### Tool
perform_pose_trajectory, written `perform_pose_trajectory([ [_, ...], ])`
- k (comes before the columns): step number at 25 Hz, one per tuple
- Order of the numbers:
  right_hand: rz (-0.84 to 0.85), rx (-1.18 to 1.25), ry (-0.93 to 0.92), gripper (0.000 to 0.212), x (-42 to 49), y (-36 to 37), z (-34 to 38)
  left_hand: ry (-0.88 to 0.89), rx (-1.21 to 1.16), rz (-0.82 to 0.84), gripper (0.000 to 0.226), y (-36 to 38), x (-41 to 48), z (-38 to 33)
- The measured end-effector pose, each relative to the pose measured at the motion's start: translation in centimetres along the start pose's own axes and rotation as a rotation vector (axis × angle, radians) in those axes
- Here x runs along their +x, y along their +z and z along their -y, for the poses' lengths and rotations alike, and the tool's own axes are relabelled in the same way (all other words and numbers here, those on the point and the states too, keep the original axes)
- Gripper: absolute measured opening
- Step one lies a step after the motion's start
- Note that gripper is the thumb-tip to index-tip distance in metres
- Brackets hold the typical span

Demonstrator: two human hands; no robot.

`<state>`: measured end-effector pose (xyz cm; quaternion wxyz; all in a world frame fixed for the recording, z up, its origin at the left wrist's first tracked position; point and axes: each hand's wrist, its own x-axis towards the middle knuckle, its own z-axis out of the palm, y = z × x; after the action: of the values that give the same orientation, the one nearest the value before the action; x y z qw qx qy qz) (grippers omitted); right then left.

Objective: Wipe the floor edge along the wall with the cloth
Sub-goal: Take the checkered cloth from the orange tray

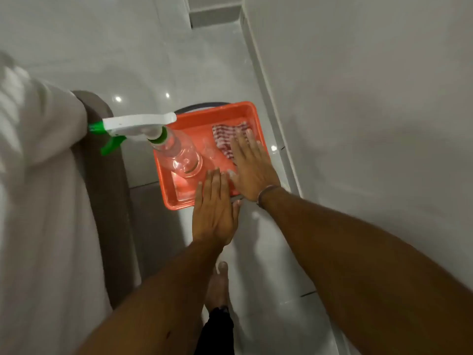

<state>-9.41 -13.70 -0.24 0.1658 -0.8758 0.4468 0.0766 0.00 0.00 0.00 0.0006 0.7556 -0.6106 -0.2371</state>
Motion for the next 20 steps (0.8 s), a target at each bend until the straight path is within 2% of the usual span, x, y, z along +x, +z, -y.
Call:
perform_pose_trajectory([
  [4,0.025,-0.014,0.021,0.088,5.2,2.4,-1.4,0.049,0.015,-0.093,0.068,2.9,1.9,1.5],
  [7,0.074,-0.030,0.024,0.090,6.1,4.1,-1.6,0.012,-0.024,-0.169,0.062,3.8,2.0,0.7],
  [12,0.108,0.002,0.077,0.074,6.0,5.2,-1.6,-0.018,-0.006,-0.235,0.060,4.2,2.2,0.5],
  [14,0.131,0.025,0.091,0.071,5.6,4.9,-1.5,-0.024,-0.007,-0.212,0.062,4.4,2.2,0.5],
  [18,0.160,0.197,0.086,0.050,3.6,2.6,-1.6,-0.034,-0.008,-0.163,0.063,4.1,2.3,0.6],
  [20,0.121,0.286,0.065,0.047,1.7,0.6,-1.4,-0.018,0.009,-0.143,0.067,3.5,2.2,0.4],
])
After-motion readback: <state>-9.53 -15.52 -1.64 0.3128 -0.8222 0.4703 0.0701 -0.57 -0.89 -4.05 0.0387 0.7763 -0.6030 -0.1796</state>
